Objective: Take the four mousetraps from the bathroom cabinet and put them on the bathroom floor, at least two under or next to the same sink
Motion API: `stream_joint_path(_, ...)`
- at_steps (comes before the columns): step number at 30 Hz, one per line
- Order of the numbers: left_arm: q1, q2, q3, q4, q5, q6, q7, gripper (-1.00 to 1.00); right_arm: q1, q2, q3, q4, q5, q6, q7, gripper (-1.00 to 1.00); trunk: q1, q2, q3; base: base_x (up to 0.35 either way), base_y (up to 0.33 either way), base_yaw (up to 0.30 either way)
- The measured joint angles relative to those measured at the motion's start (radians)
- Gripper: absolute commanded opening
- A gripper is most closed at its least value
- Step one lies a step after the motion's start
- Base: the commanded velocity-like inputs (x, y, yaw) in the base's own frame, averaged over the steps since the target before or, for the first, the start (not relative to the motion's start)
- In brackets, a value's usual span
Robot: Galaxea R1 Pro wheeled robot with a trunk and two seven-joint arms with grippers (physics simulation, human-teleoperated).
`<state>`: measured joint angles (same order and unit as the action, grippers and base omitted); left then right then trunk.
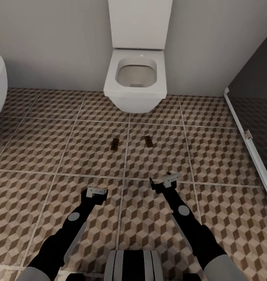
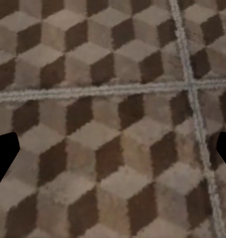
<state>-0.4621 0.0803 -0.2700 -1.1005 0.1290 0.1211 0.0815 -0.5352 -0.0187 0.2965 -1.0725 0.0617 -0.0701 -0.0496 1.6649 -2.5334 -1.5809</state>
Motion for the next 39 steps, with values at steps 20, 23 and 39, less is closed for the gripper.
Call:
stream_joint_path(20, 0.033, 0.026, 0.000, -0.008, 0.001, -0.003, 0.000, 1.00, 0.052, -0.095, -0.002, 0.024, -0.064, -0.090, 0.000, 1.00, -0.009, 0.005, 0.077, 0.000, 0.000, 0.000)
stream_joint_path(23, 0.034, 0.036, 0.000, -0.010, 0.001, -0.004, 0.000, 1.00, 0.057, -0.104, -0.003, 0.032, -0.080, -0.109, 0.000, 1.00, -0.010, 0.005, 0.089, 0.000, 0.000, 0.000)
stream_joint_path(39, 0.063, 0.104, 0.000, -0.016, 0.005, -0.004, 0.000, 1.00, 0.089, -0.174, -0.004, 0.063, -0.154, -0.161, 0.000, 1.00, -0.018, 0.009, 0.151, 0.000, 0.000, 0.000)
